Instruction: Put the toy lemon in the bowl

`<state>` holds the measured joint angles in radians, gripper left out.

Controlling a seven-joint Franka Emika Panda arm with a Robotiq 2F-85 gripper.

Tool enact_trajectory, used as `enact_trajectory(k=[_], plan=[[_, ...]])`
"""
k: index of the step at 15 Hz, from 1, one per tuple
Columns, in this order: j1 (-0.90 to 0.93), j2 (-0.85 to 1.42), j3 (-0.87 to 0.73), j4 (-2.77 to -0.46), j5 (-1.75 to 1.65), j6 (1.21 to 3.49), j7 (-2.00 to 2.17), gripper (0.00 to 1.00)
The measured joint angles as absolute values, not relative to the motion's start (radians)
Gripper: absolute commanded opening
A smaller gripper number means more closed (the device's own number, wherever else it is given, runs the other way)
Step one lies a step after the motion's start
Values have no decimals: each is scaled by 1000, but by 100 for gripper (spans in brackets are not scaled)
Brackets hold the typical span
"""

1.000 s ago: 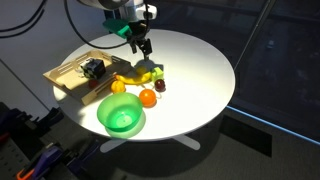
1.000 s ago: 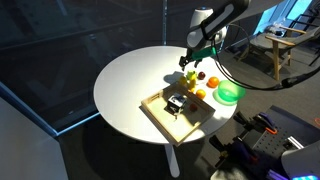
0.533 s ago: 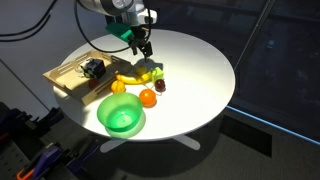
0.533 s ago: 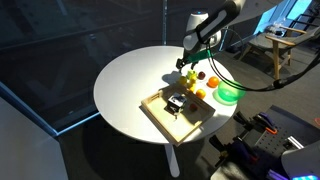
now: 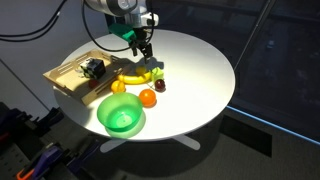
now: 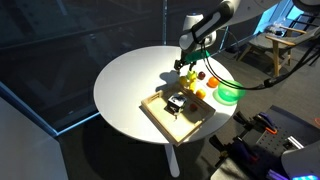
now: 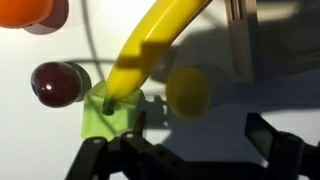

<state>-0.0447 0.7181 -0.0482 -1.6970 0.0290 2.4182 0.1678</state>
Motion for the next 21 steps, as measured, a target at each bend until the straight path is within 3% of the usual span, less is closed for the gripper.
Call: enact_trajectory(k=[21], plan=[[-48,827,-46,-1599,30,2385,145,100]])
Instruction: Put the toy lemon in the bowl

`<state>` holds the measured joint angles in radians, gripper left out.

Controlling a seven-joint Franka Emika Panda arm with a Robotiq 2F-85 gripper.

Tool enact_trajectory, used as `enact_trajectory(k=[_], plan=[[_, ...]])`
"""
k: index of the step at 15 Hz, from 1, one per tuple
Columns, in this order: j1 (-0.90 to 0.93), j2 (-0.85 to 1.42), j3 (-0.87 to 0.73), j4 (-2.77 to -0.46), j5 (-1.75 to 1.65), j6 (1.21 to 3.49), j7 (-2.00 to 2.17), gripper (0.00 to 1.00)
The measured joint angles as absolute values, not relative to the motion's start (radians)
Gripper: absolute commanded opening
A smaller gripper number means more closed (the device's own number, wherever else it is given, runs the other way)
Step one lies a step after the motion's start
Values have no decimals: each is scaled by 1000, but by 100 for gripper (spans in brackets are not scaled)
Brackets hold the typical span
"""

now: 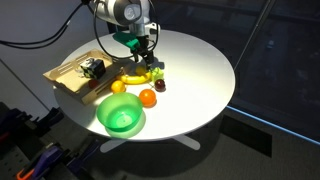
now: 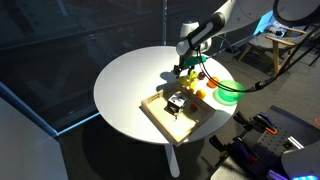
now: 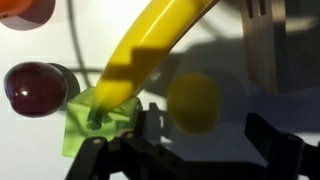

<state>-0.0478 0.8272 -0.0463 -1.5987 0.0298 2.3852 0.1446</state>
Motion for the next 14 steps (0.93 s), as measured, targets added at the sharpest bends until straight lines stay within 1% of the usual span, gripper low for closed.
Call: enact_trajectory(k=[7,8,9,10,11,14], plan=[[-48,848,-45,-1580,30,2385,134,100],[-48,851,-44,-1577,30,2385,133,97],[-48,855,-44,-1572,30,2385,133,73],[-48,858,-44,-1569,30,2385,132,72],[-48,861,-43,-1567,30,2385,132,65],[-48,866,-43,-1562,30,2385,132,39]])
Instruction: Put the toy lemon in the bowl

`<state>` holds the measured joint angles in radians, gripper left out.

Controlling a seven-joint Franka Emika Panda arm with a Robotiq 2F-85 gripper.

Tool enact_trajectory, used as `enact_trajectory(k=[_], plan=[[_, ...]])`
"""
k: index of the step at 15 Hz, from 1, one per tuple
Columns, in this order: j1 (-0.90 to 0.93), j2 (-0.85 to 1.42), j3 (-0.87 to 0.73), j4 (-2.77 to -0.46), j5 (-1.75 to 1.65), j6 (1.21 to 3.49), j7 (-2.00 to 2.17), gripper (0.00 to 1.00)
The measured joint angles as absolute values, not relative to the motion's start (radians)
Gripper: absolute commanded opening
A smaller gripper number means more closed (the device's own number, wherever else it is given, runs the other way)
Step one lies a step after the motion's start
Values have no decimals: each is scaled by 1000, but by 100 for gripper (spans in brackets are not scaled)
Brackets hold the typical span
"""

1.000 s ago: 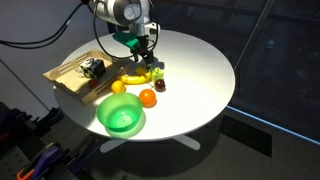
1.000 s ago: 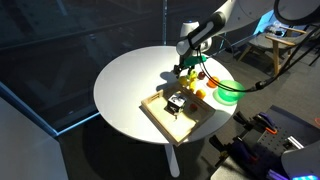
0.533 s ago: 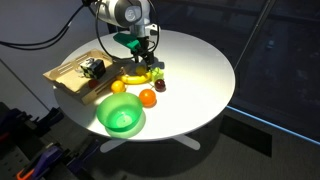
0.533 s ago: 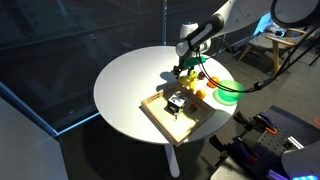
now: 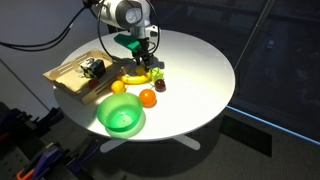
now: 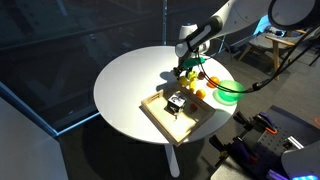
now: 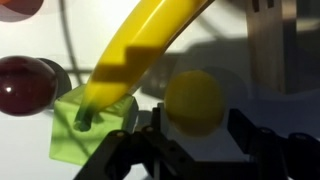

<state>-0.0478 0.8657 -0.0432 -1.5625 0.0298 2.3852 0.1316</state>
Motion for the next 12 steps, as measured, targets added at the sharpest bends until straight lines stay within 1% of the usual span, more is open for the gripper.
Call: enact_trajectory(k=[1,12], plan=[[-48,867,-43,-1561,30,2385,132,33],[-48,861,-44,-1543,30,2349,132,32]])
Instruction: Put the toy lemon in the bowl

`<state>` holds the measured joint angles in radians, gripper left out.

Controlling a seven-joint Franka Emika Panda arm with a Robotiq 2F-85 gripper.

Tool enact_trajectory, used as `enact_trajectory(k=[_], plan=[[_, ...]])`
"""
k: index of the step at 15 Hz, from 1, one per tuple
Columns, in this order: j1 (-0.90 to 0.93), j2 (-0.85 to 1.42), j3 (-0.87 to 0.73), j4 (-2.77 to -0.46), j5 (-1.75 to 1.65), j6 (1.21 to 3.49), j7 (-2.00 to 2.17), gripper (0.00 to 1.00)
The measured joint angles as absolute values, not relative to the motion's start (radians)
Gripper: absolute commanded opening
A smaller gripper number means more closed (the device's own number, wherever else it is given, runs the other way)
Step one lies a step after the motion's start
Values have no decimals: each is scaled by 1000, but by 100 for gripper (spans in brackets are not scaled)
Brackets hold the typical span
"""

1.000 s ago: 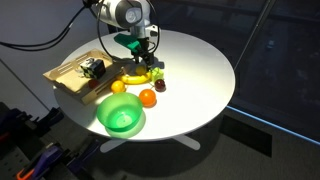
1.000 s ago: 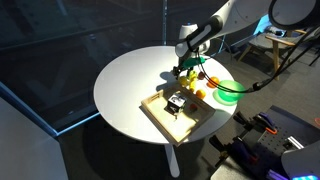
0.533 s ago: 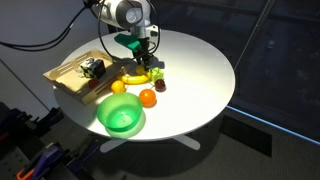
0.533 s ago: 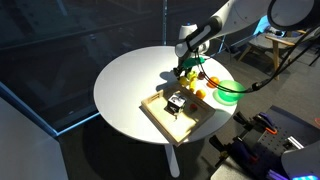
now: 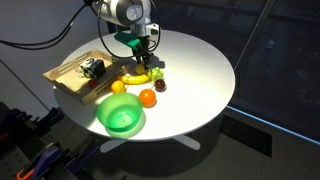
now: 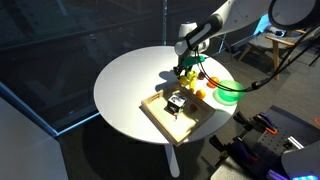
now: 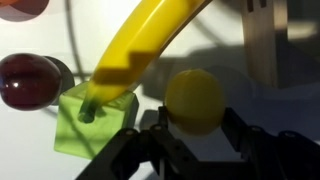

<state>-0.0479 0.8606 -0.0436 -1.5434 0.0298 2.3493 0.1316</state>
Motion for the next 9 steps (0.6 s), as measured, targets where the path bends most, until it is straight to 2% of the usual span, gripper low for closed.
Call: enact_trajectory(k=[9], plan=[[-47,816,-49,-1548,30,2334,132,32]])
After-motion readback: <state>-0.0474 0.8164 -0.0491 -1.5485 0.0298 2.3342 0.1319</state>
